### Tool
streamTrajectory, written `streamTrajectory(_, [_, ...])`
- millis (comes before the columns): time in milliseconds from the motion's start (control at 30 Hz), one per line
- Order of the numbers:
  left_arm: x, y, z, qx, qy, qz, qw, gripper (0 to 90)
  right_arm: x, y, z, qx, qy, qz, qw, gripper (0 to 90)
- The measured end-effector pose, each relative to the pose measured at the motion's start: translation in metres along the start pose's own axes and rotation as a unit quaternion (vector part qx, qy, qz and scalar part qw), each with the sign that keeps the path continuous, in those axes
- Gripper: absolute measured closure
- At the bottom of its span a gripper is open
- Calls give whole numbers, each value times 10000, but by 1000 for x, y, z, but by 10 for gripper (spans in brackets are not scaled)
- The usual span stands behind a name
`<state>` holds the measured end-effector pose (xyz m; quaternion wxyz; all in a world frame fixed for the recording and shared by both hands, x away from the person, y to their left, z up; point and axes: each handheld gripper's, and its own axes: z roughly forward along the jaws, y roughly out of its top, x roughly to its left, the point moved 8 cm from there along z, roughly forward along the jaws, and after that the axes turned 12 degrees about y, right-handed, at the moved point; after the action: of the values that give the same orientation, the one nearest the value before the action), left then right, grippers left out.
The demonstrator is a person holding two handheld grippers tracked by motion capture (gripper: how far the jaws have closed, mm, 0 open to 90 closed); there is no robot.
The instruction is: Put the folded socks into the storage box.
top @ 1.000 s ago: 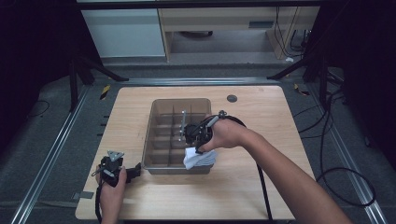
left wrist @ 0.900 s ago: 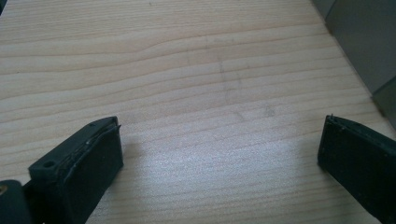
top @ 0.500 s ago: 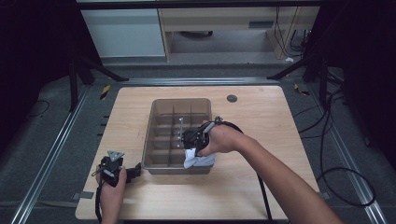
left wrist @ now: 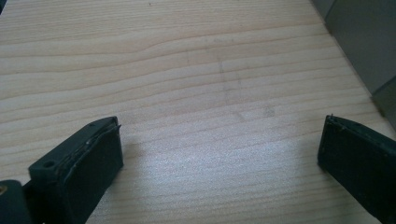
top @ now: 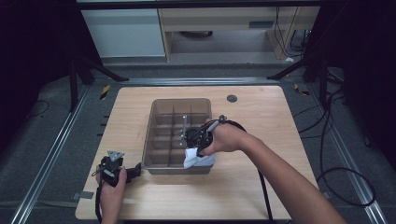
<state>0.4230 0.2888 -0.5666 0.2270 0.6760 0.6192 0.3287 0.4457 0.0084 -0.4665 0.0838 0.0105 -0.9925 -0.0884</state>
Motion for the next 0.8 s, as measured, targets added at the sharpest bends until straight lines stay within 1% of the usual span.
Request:
streamTrajectory(100, [0, 0, 0, 1, 6, 1, 10000, 0, 0, 0, 4, 32, 7, 17, 10000, 878])
streamTrajectory(133, [0, 0, 0, 0, 2, 4, 10000, 0, 0, 0, 6, 47, 8, -18, 10000, 883])
streamTrajectory(167, [0, 0, 0, 1, 2, 7, 10000, 0, 0, 0, 9, 42, 13, 16, 10000, 888])
streamTrajectory(267, [0, 0, 0, 0, 0, 6, 10000, 0, -2, -1, 17, 58, 28, -25, 10000, 898])
streamTrajectory(333, [0, 0, 0, -2, 1, 5, 10000, 0, -2, -1, 18, 90, 19, 19, 10000, 898])
streamTrajectory(433, [0, 0, 0, -2, 1, 3, 10000, 0, -3, -1, 22, 89, 28, -26, 10000, 900])
streamTrajectory(467, [0, 0, 0, -1, 3, 0, 10000, 0, -3, -1, 23, 118, 32, 44, 9999, 900])
streamTrajectory(500, [0, 0, 0, -1, 3, 3, 10000, 0, -3, -1, 24, 102, 24, 63, 9999, 900])
streamTrajectory(567, [0, 0, 0, -2, 4, 5, 10000, 0, -3, -1, 24, 113, 24, 26, 9999, 900])
streamTrajectory(633, [-1, 0, 0, -3, 3, 5, 10000, 0, -3, -1, 26, 103, 26, 54, 9999, 900])
streamTrajectory(667, [-1, 0, 0, -3, 3, 6, 10000, 0, -3, -2, 29, 187, 9, 76, 9998, 900])
streamTrajectory(700, [-1, 0, 0, -3, 2, 7, 10000, 0, -3, -2, 31, 196, -3, 29, 9998, 900])
streamTrajectory(767, [-1, 0, 0, -3, 1, 6, 10000, 0, -3, -1, 34, 190, 10, 66, 9998, 900])
streamTrajectory(800, [-1, 0, 0, -2, 1, 5, 10000, 0, -3, -2, 35, 233, 39, 103, 9997, 900])
